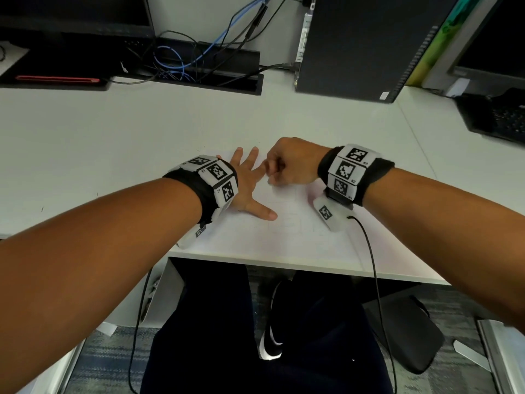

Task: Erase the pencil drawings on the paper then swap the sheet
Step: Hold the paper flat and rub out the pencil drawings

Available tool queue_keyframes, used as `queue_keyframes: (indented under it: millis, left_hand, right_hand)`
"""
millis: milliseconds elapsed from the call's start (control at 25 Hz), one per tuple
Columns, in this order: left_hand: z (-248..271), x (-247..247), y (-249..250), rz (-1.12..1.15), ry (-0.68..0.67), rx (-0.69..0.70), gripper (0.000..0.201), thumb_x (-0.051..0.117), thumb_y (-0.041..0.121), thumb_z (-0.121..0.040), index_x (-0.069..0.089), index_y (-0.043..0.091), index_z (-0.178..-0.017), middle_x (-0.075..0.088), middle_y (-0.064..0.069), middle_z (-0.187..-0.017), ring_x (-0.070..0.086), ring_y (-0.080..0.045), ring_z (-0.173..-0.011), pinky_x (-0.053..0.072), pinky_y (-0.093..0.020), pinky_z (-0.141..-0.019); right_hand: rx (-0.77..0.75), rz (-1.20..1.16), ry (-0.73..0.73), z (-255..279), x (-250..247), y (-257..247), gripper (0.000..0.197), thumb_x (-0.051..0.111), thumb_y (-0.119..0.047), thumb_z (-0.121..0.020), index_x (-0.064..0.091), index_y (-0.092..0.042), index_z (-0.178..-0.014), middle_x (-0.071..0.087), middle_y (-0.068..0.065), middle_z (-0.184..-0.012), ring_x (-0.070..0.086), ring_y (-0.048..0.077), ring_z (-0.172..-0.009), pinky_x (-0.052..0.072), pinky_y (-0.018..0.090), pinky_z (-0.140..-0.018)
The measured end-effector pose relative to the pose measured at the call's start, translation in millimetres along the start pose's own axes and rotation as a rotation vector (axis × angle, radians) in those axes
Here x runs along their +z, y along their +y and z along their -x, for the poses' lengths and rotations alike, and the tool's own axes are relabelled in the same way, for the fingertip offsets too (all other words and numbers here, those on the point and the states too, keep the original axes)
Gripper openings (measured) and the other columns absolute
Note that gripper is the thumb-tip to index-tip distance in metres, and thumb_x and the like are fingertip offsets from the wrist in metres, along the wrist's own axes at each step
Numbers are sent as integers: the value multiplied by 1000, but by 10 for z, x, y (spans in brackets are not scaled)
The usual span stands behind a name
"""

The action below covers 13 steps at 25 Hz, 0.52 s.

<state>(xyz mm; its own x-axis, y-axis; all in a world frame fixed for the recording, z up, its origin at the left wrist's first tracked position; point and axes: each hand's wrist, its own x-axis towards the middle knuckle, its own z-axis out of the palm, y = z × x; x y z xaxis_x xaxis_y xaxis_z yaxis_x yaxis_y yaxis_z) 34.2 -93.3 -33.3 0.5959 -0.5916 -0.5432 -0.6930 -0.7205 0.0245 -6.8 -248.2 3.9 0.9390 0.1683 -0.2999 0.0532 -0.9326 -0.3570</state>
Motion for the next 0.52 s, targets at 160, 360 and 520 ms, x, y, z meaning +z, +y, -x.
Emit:
queue_keyframes:
  millis: [160, 360, 520]
  left_hand:
    - [2, -8, 5, 9, -14, -3, 121, 48, 93, -60, -4, 40, -155, -33, -3, -158, -24, -33, -146, -1, -65, -115]
    - [10, -4, 11, -1, 7, -1, 131, 47, 94, -59, -24, 33, -151, -32, -2, -158, -22, -33, -147, 0, -65, -114]
    - [-4, 3, 4, 19, 8, 1, 128, 49, 93, -59, -17, 36, -153, -32, -1, -158, -23, -33, -147, -2, -64, -114]
  right_hand:
    - [-92, 57, -134, 74, 107, -101, 14, 71, -21, -84, 66, -17, -71, 63, -9, -68, 56, 7, -64, 44, 20, -64]
    - [42, 55, 45, -16, -45, 57, 10, 69, -20, -83, 69, -12, -77, 62, -7, -68, 58, 11, -67, 44, 24, -64]
    - [-84, 83, -154, 181, 103, -114, 12, 70, -20, -85, 69, -11, -77, 60, -10, -64, 54, 6, -60, 40, 17, -59]
